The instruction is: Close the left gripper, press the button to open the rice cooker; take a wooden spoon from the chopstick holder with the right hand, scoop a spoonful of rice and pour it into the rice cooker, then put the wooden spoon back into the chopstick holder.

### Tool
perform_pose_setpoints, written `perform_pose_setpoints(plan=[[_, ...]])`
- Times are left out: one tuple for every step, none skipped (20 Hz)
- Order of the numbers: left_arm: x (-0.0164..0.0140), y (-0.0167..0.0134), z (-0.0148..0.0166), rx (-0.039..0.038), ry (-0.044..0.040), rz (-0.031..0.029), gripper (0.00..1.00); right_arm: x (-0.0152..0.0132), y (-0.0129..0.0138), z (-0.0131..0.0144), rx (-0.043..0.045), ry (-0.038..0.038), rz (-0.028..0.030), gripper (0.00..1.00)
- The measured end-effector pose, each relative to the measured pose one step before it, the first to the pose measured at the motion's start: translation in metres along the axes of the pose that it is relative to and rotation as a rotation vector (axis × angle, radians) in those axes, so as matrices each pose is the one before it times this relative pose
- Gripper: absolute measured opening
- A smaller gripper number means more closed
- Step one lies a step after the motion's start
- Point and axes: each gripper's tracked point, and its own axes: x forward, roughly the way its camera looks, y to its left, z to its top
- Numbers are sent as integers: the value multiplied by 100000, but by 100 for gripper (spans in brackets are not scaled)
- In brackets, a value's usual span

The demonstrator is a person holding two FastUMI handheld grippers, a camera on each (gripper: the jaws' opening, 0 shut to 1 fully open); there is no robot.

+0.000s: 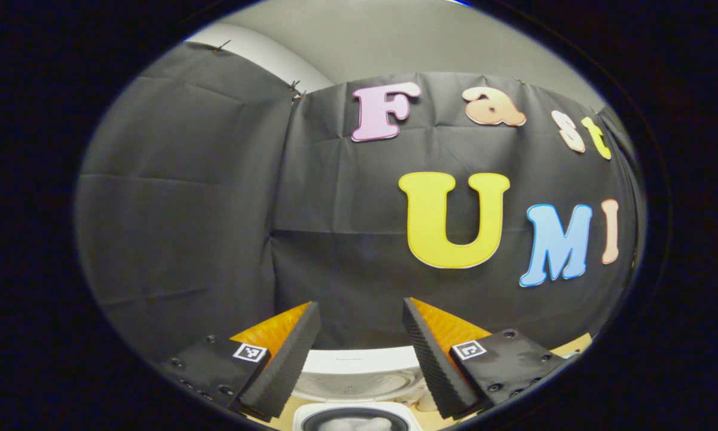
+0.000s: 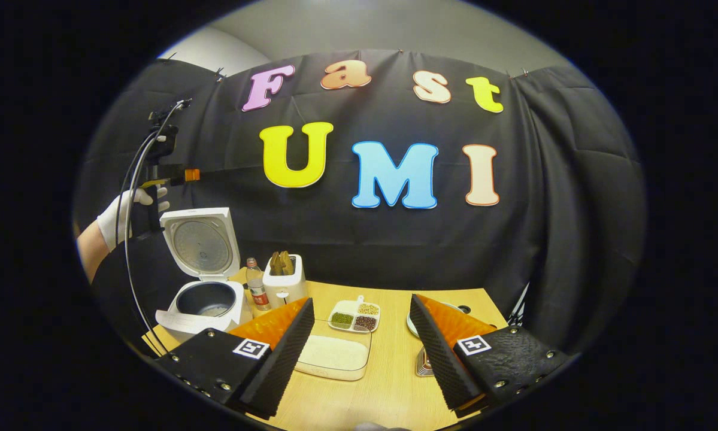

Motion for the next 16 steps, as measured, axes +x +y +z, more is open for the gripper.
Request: perform_pose_setpoints(plan=[[1570,94,-950,-166,1728,862,97,166,89,-203,21,878,-120,98],[1536,70,-1271,93,3057,838,96,186,-43,-201,-135,1066,-159,98],[1350,294,-1421,-21,4011,1388,96,207,52,-371,-9,1106,41,98],[1391,232,-1153,-503,3276,528,96,31,29,-251,231,1019,160,98],[1126,108,-834,-884,3046,816,96,130,80,-118,241,566,116,98],[806,196,-888,-397,2585,380,96,30,17,-133,185,637,105,98],[306,240,-989,511,2632,652,96,93,-7,-131,650,523,315,98],[38,92,-789,833,2766,696,96,16,63,-77,854,470,509,98],[128,-25,89,2835,-553,-277,97,91,-9,-92,801,259,280,98],[-301,-124,-223,953,1651,395,96,-20,-42,-72,556,47,11,98],[-148,-252,-34,92,435,-37,96,12,-7,-213,523,272,159,98],[-400,-111,-96,-336,1294,-178,96,-16,9,-99,773,377,295,98],[-453,-20,-368,-215,1276,-362,97,5,215,-127,983,244,948,98],[-724,-85,-408,78,1374,-905,98,-34,99,-135,604,443,702,98],[-682,-55,-355,-10,1346,-662,96,-81,7,-137,288,177,318,98],[-583,-54,-247,116,699,-851,98,-114,-103,-103,283,276,387,98]])
